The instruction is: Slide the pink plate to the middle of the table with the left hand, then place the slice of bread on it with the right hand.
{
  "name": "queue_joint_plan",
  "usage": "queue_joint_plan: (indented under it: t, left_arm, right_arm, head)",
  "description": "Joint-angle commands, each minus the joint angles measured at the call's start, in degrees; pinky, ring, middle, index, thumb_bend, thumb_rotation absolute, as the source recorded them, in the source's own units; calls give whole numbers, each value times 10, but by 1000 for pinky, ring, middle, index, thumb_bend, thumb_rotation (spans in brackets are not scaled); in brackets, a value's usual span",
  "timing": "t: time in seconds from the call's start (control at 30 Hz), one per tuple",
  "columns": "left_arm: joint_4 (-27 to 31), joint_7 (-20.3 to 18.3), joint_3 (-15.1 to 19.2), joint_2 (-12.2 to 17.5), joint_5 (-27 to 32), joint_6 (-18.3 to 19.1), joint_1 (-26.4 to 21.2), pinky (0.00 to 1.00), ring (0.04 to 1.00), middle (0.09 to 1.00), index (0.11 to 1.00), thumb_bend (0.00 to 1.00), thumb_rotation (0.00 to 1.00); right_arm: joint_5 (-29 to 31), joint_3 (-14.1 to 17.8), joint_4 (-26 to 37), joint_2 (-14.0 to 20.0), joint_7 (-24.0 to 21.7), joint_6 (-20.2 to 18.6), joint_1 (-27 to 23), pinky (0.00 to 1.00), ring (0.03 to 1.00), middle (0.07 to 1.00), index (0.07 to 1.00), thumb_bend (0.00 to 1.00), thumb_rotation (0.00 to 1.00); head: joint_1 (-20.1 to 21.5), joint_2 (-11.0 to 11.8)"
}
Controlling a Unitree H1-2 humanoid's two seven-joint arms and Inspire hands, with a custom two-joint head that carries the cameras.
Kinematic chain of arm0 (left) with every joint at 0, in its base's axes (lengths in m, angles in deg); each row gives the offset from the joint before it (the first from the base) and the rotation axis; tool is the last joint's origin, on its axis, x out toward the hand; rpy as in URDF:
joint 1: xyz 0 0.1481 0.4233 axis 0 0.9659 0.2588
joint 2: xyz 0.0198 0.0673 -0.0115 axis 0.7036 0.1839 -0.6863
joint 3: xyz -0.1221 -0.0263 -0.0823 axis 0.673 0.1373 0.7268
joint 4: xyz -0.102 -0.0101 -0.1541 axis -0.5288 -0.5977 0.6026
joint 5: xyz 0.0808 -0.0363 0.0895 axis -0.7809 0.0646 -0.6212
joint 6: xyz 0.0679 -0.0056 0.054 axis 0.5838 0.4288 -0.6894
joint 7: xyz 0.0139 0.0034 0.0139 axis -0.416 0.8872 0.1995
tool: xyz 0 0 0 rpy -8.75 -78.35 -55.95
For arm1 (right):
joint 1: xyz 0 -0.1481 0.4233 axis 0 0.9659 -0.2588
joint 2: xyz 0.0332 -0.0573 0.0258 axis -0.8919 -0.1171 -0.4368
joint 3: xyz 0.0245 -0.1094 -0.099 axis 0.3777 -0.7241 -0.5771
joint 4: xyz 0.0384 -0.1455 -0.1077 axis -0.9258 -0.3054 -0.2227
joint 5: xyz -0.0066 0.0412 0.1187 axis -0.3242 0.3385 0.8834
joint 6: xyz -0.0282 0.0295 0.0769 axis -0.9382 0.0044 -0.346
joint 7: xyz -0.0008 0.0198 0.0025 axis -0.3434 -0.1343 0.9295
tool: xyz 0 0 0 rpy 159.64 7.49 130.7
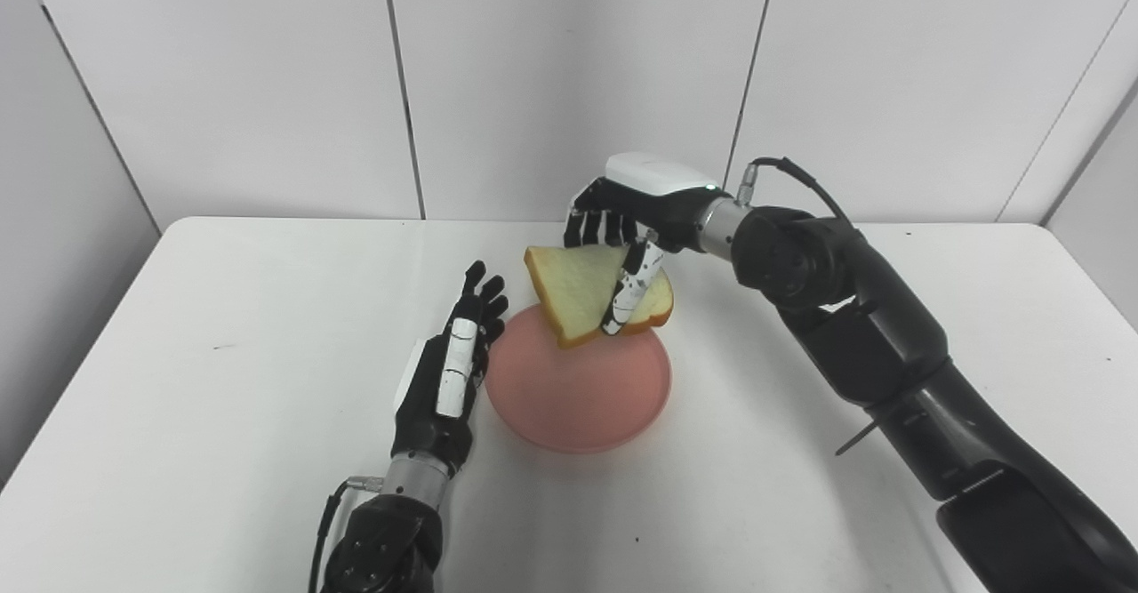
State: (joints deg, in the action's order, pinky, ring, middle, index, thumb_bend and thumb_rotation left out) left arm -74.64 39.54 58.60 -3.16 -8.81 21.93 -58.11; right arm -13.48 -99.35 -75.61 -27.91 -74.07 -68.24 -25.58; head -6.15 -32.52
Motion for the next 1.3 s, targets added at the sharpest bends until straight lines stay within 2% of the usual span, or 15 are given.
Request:
queue_joint_plan:
  t: [0.0,0.17,0.2,0.33,0.43,0.63,0.83,0.97,1.1,1.13,1.17,1.23,1.27]
  left_arm:
    - [23,2,2,-7,6,-11,-24,984,972,978,990,800,980]
    - [26,3,1,-7,2,-14,-24,987,976,981,993,789,984]
    - [26,3,1,-6,2,-14,-24,985,974,978,990,794,980]
    - [31,4,0,-5,-1,-10,-24,984,971,976,986,798,985]
    - [33,7,0,-4,-5,-11,-24,982,969,975,982,806,989]
    - [33,12,2,-1,-10,-23,-25,979,975,979,987,821,978]
    - [26,20,8,-4,-13,-33,-29,978,965,971,982,850,961]
    - [30,20,5,-2,-13,-28,-28,978,967,975,986,846,965]
    - [31,20,4,0,-12,-25,-28,978,970,978,988,840,965]
    - [30,19,4,1,-12,-25,-28,979,972,979,989,841,966]
    - [30,20,4,1,-12,-26,-28,976,970,977,987,842,962]
    - [31,22,5,-1,-12,-25,-28,973,968,975,985,844,955]
    - [32,22,5,-1,-12,-24,-27,972,967,974,985,843,956]
  right_arm:
    - [-5,0,2,-6,18,24,-13,435,392,497,539,512,0]
    - [-22,-12,-6,-14,17,15,-9,491,414,519,509,516,0]
    - [-25,-17,-11,-15,16,20,-9,440,396,509,526,514,0]
    - [-29,-26,-21,-20,12,21,-7,372,379,486,540,512,0]
    - [-19,-26,-29,-24,8,25,-2,363,377,476,547,511,0]
    - [-25,-39,-35,-25,-1,23,1,408,397,493,537,514,0]
    - [-32,-48,-40,-24,6,30,0,396,394,485,539,514,0]
    - [-32,-48,-42,-26,4,34,0,424,407,494,524,516,0]
    - [-34,-52,-31,-22,-18,24,-4,478,424,504,515,517,0]
    - [-37,-54,-26,-20,-27,19,-5,521,513,502,502,523,0]
    - [-40,-55,-21,-18,-34,15,-6,564,592,617,636,667,53]
    - [-47,-54,-10,-13,-44,9,-5,587,635,681,722,746,97]
    - [-51,-53,-4,-12,-48,6,-4,626,698,754,798,780,180]
  head:
    - [-1,-2]
    - [-2,-6]
    - [-2,-6]
    - [-2,-10]
    - [-3,-11]
    - [-2,-13]
    - [-4,-13]
    - [-3,-13]
    - [-1,-13]
    - [-1,-13]
    - [0,-13]
    - [0,-13]
    - [0,-12]
